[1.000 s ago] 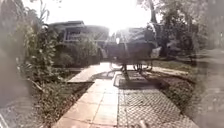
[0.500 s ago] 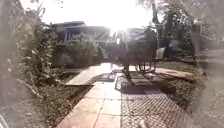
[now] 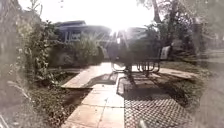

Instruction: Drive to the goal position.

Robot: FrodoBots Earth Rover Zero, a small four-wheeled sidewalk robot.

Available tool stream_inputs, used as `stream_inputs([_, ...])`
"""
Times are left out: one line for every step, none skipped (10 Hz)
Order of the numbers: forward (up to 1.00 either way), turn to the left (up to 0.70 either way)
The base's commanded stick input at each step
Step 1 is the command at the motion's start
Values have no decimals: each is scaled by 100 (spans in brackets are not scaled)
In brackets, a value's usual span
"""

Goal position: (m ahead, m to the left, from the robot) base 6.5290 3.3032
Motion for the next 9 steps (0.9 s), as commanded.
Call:
stream_inputs([50,0])
stream_inputs([50,0])
stream_inputs([50,0])
stream_inputs([50,0])
stream_inputs([50,0])
stream_inputs([50,0])
stream_inputs([50,0])
stream_inputs([50,0])
stream_inputs([50,-1])
